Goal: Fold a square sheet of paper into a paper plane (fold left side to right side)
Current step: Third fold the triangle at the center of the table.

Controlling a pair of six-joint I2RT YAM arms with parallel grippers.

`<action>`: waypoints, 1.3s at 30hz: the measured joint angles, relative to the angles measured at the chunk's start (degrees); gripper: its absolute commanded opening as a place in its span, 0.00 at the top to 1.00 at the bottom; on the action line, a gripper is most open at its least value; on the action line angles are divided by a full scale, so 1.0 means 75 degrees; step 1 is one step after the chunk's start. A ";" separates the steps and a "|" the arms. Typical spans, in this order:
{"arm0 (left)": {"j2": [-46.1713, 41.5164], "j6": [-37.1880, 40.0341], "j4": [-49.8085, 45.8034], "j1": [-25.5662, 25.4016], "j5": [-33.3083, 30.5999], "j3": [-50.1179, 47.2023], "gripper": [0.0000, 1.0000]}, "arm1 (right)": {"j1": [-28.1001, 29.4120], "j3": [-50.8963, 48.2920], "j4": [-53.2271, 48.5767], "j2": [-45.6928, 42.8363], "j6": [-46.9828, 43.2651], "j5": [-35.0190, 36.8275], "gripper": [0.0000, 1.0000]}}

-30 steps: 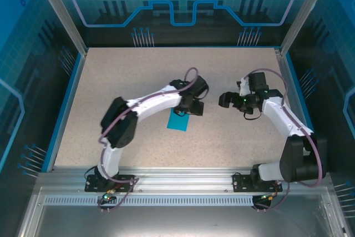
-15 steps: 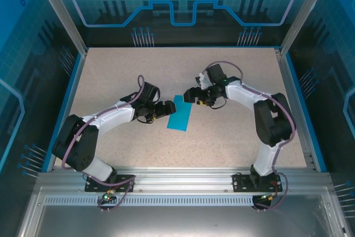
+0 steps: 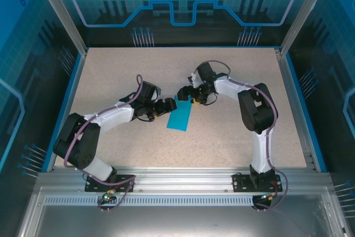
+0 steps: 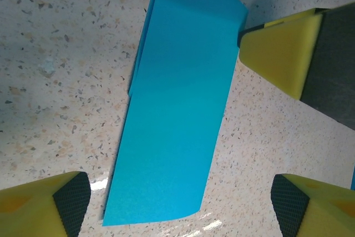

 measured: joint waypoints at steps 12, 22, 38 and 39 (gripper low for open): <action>0.0953 0.0006 -0.0009 0.0023 0.0391 0.0382 0.21 | -0.0015 0.0609 -0.0769 0.0385 -0.0606 0.0251 0.13; 0.1827 -0.0055 0.0259 0.0023 0.1026 0.0734 0.29 | -0.0017 0.0615 -0.0796 0.0393 -0.0726 0.0219 0.13; 0.2020 -0.0256 0.0562 0.0070 0.1329 0.0772 0.53 | -0.0032 0.0624 -0.0796 0.0420 -0.0749 0.0187 0.14; 0.2020 -0.0256 0.0560 0.0070 0.1326 0.0772 0.54 | -0.0032 0.0632 -0.0799 0.0423 -0.0749 0.0187 0.14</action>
